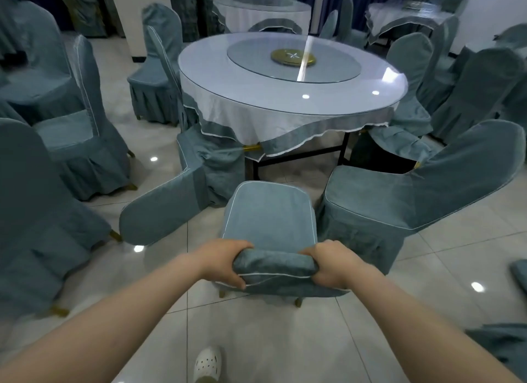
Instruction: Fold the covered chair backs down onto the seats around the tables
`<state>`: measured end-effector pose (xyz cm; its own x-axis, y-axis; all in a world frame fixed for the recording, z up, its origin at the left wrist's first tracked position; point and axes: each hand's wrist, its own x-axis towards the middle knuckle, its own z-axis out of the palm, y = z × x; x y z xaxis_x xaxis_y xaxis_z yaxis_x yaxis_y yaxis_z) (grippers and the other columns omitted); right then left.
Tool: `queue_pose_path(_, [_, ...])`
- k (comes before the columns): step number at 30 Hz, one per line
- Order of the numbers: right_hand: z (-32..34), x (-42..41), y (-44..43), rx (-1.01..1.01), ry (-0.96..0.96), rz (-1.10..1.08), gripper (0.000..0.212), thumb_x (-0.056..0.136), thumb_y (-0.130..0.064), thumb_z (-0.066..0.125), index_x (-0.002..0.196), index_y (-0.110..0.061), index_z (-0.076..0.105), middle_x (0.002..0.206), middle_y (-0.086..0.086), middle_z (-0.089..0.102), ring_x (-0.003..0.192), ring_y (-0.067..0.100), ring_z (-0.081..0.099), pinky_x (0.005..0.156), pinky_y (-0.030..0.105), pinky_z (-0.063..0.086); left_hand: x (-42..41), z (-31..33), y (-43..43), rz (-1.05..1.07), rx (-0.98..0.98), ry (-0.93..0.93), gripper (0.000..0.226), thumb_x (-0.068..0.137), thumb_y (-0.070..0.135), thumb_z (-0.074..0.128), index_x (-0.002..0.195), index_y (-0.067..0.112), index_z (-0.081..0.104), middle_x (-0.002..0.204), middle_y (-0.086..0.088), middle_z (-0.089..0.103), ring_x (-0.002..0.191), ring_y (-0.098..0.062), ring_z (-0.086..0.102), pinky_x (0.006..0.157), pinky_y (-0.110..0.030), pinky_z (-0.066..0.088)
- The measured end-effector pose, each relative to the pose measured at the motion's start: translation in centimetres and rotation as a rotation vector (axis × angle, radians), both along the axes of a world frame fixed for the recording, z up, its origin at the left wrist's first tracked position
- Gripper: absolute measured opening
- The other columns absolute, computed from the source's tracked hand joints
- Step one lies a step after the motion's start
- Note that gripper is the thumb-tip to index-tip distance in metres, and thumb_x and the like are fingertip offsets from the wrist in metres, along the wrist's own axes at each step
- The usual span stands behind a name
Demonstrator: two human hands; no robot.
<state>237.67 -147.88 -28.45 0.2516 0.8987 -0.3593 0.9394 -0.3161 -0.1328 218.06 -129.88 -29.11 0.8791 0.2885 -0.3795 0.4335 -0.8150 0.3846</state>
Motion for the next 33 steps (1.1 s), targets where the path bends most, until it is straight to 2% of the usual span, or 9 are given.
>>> queue_pose_path(5, [0.7,0.5,0.6,0.05,0.103,-0.144,0.027,0.068,-0.016,0.053,0.09,-0.031,0.059,0.086,-0.005,0.065,0.085,0.024,0.061,0.066,0.028,0.043,1.6,0.2,1.3,0.042,0.039,-0.045,0.056,0.064,0.046,0.074,0.113,0.038,0.05,0.1,0.014,0.059,0.088,-0.011,0.052,0.072,-0.024,0.038])
queue_pose_path(9, [0.1,0.8,1.0,0.113,0.132,-0.237,0.037,0.072,-0.016,0.055,0.107,-0.027,0.052,0.093,0.0,0.066,0.088,0.027,0.06,0.067,0.03,0.042,2.8,0.0,2.3,0.084,-0.011,-0.06,0.042,0.065,0.041,0.071,0.102,0.039,0.052,0.094,0.014,0.058,0.089,-0.013,0.057,0.069,-0.026,0.039])
queue_pose_path(14, [-0.1,1.9,1.4,0.149,0.247,-0.34,0.029,0.07,-0.016,0.058,0.09,-0.021,0.037,0.081,0.002,0.057,0.077,0.023,0.054,0.056,0.031,0.034,3.7,0.4,3.3,0.086,-0.053,-0.027,0.033,0.065,0.023,0.064,0.091,0.04,0.05,0.086,0.014,0.057,0.082,-0.012,0.055,0.058,-0.022,0.036])
queue_pose_path(19, [0.2,2.6,1.9,0.172,0.262,-0.333,0.028,0.069,-0.02,0.061,0.092,-0.021,0.045,0.101,-0.002,0.053,0.093,0.021,0.052,0.076,0.034,0.043,4.3,0.8,4.2,0.092,-0.157,-0.008,0.039,0.068,0.015,0.062,0.101,0.034,0.057,0.095,0.011,0.06,0.089,-0.013,0.057,0.067,-0.022,0.042])
queue_pose_path(22, [0.2,2.8,1.4,0.186,0.238,-0.284,0.04,0.073,-0.023,0.062,0.111,-0.022,0.047,0.123,-0.004,0.044,0.107,0.019,0.048,0.086,0.033,0.041,3.4,0.8,4.2,0.096,-0.209,-0.084,0.055,0.071,0.013,0.062,0.121,0.033,0.05,0.112,0.014,0.055,0.101,-0.008,0.053,0.08,-0.018,0.04])
queue_pose_path(24, [0.3,2.9,0.7,0.276,0.252,-0.281,0.051,0.075,-0.024,0.065,0.122,-0.024,0.045,0.126,-0.007,0.045,0.109,0.012,0.047,0.087,0.025,0.04,2.6,0.8,4.1,0.116,-0.195,-0.194,0.052,0.073,0.012,0.061,0.119,0.033,0.049,0.112,0.014,0.054,0.097,-0.006,0.053,0.076,-0.014,0.04])
queue_pose_path(28, [0.6,2.5,-0.1,0.389,0.237,-0.251,0.047,0.08,-0.03,0.07,0.122,-0.026,0.047,0.114,-0.013,0.054,0.105,0.005,0.052,0.088,0.021,0.042,1.8,1.4,4.0,0.226,-0.253,-0.374,0.031,0.077,0.005,0.061,0.097,0.029,0.061,0.097,0.008,0.062,0.085,-0.007,0.057,0.068,-0.01,0.043])
queue_pose_path(30, [0.8,2.3,-0.4,0.41,0.255,-0.251,0.034,0.084,-0.031,0.067,0.115,-0.027,0.053,0.102,-0.016,0.059,0.094,0.005,0.056,0.08,0.022,0.044,1.5,1.6,4.1,0.284,-0.298,-0.417,0.022,0.082,0.006,0.063,0.091,0.026,0.068,0.092,0.009,0.066,0.085,-0.004,0.059,0.07,-0.008,0.043])
queue_pose_path(33, [1.2,2.2,-0.8,0.432,0.241,-0.238,0.01,0.092,-0.031,0.056,0.1,-0.026,0.061,0.086,-0.015,0.063,0.08,0.007,0.057,0.069,0.026,0.044,1.4,1.6,4.3,0.344,-0.271,-0.411,0.021,0.087,0.015,0.062,0.078,0.034,0.067,0.081,0.013,0.067,0.08,-0.006,0.06,0.068,-0.015,0.042])
